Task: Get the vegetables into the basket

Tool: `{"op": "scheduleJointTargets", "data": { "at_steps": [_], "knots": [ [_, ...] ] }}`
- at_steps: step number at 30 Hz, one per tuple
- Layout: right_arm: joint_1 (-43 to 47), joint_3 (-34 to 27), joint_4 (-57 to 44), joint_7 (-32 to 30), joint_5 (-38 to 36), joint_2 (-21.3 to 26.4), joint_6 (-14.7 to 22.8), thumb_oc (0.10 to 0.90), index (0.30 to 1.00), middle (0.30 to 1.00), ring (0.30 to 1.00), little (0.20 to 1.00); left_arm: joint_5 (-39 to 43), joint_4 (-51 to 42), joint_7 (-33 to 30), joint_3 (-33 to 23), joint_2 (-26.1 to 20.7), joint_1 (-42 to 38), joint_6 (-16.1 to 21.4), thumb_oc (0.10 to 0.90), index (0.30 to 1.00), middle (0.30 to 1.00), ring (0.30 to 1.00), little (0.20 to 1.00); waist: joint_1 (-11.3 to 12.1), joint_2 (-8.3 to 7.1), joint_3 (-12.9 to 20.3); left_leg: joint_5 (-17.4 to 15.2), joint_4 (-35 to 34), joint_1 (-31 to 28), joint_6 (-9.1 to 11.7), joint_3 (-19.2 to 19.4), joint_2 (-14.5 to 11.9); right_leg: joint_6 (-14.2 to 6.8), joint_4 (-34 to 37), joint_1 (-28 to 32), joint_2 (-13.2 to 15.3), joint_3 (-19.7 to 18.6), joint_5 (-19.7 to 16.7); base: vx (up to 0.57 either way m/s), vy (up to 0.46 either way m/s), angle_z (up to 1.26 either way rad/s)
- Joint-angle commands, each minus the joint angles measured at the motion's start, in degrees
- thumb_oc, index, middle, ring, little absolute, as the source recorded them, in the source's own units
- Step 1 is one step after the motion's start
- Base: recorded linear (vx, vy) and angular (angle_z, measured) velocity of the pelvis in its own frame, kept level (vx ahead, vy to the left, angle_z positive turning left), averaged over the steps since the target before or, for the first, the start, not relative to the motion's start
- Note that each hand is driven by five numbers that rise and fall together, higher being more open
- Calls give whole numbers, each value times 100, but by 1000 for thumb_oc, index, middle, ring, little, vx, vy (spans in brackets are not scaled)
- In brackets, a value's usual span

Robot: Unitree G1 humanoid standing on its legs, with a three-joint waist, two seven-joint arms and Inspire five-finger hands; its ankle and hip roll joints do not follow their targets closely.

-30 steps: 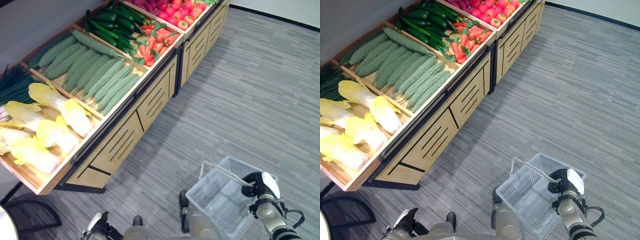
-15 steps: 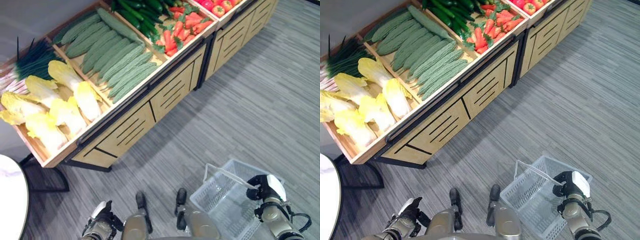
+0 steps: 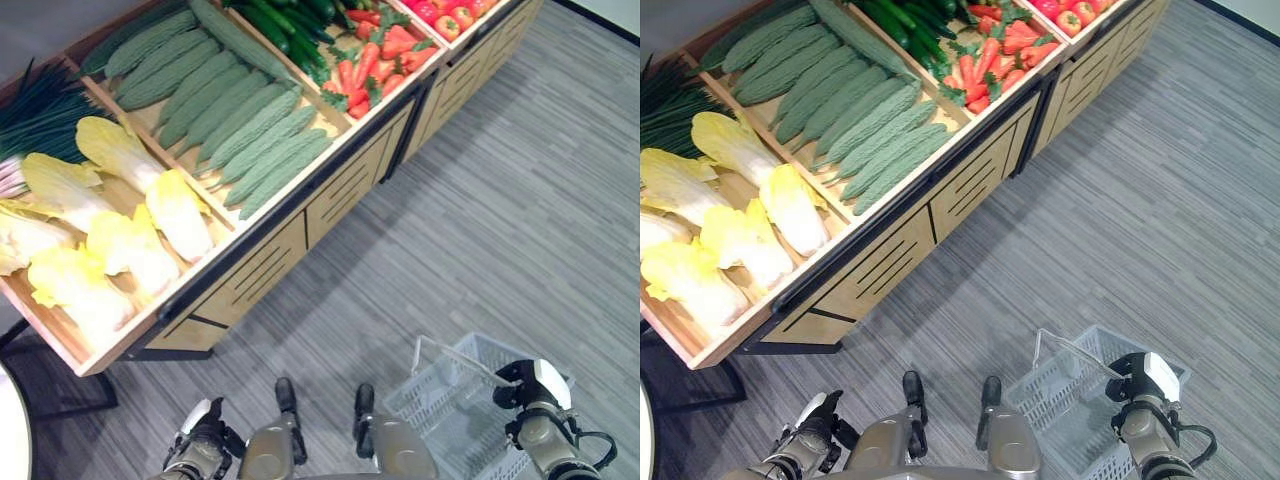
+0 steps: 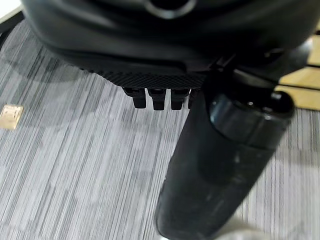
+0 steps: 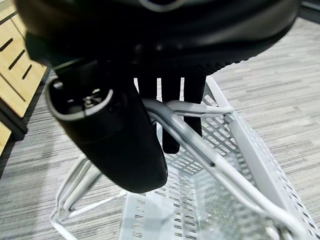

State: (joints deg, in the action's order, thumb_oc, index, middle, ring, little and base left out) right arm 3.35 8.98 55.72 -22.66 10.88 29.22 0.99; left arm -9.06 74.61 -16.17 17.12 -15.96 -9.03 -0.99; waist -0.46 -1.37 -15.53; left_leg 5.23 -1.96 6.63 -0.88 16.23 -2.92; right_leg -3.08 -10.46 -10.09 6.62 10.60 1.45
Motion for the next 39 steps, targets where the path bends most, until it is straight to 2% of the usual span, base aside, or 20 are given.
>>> {"op": "scheduleJointTargets", "data": {
  "at_steps": [1, 2, 3, 4, 6, 10, 13, 14, 17, 18, 21, 22, 25, 27, 30, 36, 39],
  "knots": [
    [161, 140, -237, -180, 44, 67, 203, 400, 300, 300, 300, 300, 8, 104, -234, -266, -307, 80, -59, 900, 1000, 1000, 1000, 1000, 166, -379, 230, -213, 110, 77, 195, -125, -100, -817, 307, 350, 650, -451, -817, 86, 181, -2],
    [188, 181, -175, -178, 59, 38, 191, 400, 300, 300, 300, 300, 51, 57, -255, -282, -353, 68, -45, 900, 1000, 1000, 1000, 1000, 185, -365, 219, -206, -17, 12, 123, -177, -34, -846, -148, 223, 673, -550, -938, 120, 185, -1],
    [191, 202, -143, -190, 34, 3, 198, 400, 300, 300, 300, 300, 88, 13, -265, -266, -387, 48, -26, 900, 1000, 1000, 1000, 1000, 130, -333, 185, -191, -169, -109, 112, -295, -8, -829, -409, 74, 547, -833, -978, 129, 154, 2],
    [199, 207, -102, -199, 15, -6, 202, 400, 300, 300, 300, 300, 111, 13, -261, -248, -398, 25, -8, 900, 1000, 1000, 1000, 1000, 105, -314, 194, -177, -217, -124, 127, -334, -25, -797, -373, -31, 463, -953, -969, 136, 43, 40],
    [235, 225, 121, -215, -87, -49, 210, 400, 300, 300, 300, 300, 275, 8, -269, -203, -387, -58, 69, 900, 1000, 1000, 1000, 1000, 39, -269, 172, -197, -304, -210, 216, -457, -83, -773, 269, -340, 389, -1060, -861, 150, -54, 56],
    [201, 254, 155, -159, -70, -58, 171, 400, 300, 300, 300, 300, 346, 52, -266, -266, -371, -45, 83, 900, 1000, 1000, 1000, 1000, -150, -264, 92, -405, -304, -562, 348, -797, -82, -861, 1007, -777, 351, -1269, -1265, 244, -158, 44],
    [38, 261, -76, -173, 79, -38, 156, 400, 300, 300, 300, 300, 692, 2, -329, -514, -364, 25, 144, 900, 1000, 1000, 1000, 1000, -165, -302, 95, -515, -262, -826, 425, -1064, -104, -843, 895, -775, 313, -1249, -1287, 296, -332, 90],
    [9, 330, -8, -121, 141, -59, 152, 400, 300, 300, 300, 300, 806, 105, -365, -681, -310, 78, 140, 900, 1000, 1000, 1000, 1000, -127, -299, 202, -556, -212, -917, 483, -1179, -202, -769, 847, -625, 244, -1163, -1201, 203, -292, 79],
    [-58, 334, -55, -93, 181, -31, 149, 400, 300, 300, 300, 300, 775, 117, -363, -689, -281, 124, 127, 900, 1000, 1000, 1000, 1000, -149, -265, 261, -548, -215, -946, 505, -1220, -259, -725, 868, -546, 196, -1115, -1169, 153, -198, 53],
    [-127, 326, -192, -37, 243, 107, 160, 400, 300, 300, 300, 300, 797, 105, -355, -728, -224, 209, 102, 900, 1000, 1000, 1000, 1000, -156, -183, 354, -548, -67, -926, 570, -1337, -398, -620, 743, -452, 67, -950, -970, 166, -271, 24],
    [-160, 294, -303, -33, 238, 263, 181, 400, 300, 300, 300, 300, 799, 97, -333, -688, -172, 251, 95, 900, 1000, 1000, 1000, 1000, -158, -98, 382, -437, 5, -813, 633, -1479, -498, -514, 686, -380, 14, -794, -841, 103, -244, 29],
    [-178, 233, -319, -41, 205, 356, 178, 400, 300, 300, 300, 300, 786, 130, -318, -641, -131, 255, 78, 900, 1000, 1000, 1000, 1000, -171, -41, 394, -296, 9, -752, 687, -1498, -541, -473, 711, -307, 17, -658, -794, 54, -193, 47],
    [-205, 192, -308, -62, 190, 392, 177, 400, 300, 300, 300, 300, 762, 131, -321, -573, -67, 229, 64, 900, 1000, 1000, 1000, 1000, -206, -1, 409, -188, 18, -672, 719, -1396, -562, -466, 802, -221, 73, -486, -798, 16, -89, 55],
    [-269, 153, -191, -78, 177, 388, 157, 400, 300, 300, 300, 300, 739, 113, -321, -489, 12, 218, 53, 900, 1000, 1000, 1000, 1000, -255, 19, 414, -129, 38, -565, 738, -995, -585, -483, 875, -126, 185, -274, -792, -14, -38, 51],
    [-301, 184, -99, -67, 204, 348, 150, 400, 300, 300, 300, 300, 746, 139, -350, -507, 36, 232, 44, 900, 1000, 1000, 1000, 1000, -258, 27, 428, -135, -34, -547, 730, -826, -579, -491, 895, -85, 205, -193, -791, 2, -13, 38],
    [-305, 303, 606, 19, 302, 61, 71, 400, 300, 300, 300, 300, 2085, 369, -698, -1480, 254, 432, 164, 900, 1000, 1000, 1000, 1000, -161, 50, 487, -224, -304, -701, 665, -880, -443, -540, 871, -26, 308, -195, -848, 10, 57, 14],
    [-136, 326, 1253, -93, 318, -281, 29, 400, 300, 300, 300, 300, 3057, 546, -1198, -2324, 277, 409, 422, 900, 1000, 1000, 1000, 1000, -101, 21, 546, -308, -304, -752, 655, -864, -373, -601, 1075, 62, 381, -197, -988, 11, 84, 13]
  ]
}}
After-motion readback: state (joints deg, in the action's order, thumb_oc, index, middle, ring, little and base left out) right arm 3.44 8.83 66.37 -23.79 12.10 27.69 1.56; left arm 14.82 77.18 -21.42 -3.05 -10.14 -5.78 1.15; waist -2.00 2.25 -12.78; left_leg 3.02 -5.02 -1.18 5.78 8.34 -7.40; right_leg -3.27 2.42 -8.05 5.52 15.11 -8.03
